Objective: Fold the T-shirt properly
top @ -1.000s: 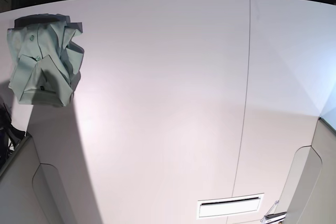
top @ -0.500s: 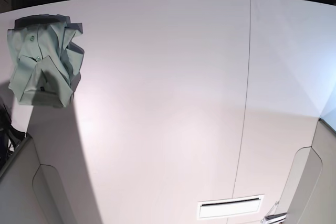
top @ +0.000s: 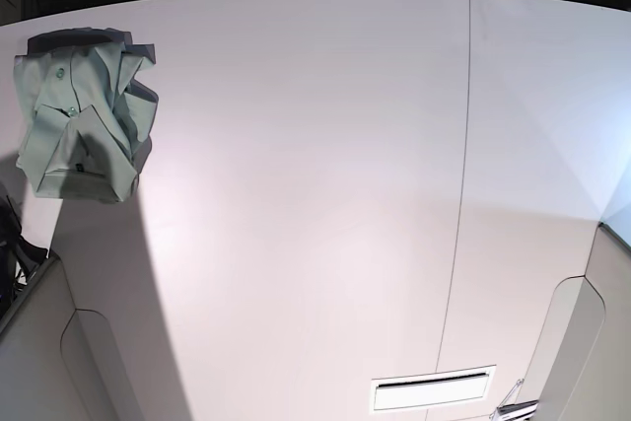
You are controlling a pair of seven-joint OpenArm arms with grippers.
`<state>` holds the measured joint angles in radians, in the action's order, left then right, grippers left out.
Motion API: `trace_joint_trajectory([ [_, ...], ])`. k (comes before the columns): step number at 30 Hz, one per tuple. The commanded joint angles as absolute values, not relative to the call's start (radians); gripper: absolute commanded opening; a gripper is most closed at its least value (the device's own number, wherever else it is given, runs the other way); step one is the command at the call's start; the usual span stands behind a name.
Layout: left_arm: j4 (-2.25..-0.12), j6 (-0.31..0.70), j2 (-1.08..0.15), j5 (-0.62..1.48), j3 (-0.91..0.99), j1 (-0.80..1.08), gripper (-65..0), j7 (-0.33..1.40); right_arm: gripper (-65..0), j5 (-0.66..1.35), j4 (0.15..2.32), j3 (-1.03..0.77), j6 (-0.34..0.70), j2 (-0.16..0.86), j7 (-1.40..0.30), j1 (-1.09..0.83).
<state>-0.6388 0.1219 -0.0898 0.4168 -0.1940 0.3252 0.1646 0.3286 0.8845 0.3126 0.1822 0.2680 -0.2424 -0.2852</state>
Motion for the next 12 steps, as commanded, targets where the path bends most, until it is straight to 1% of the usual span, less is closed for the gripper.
trace_joint_trajectory([
  [1,-0.642,0.115,-0.082,0.397,-0.194,0.330,-65.0,0.152,-65.0,0.334,0.891,0.310,0.165,0.272,-0.220,-0.289],
  [5,-0.642,0.116,-0.048,0.349,-0.194,0.330,-65.0,0.153,-65.0,0.335,0.891,0.310,0.153,0.269,-0.209,-0.276],
  [12,-0.642,0.116,-0.027,0.347,-0.194,0.332,-65.0,0.153,-65.0,0.386,0.891,0.310,0.153,0.271,-0.209,-0.273],
])
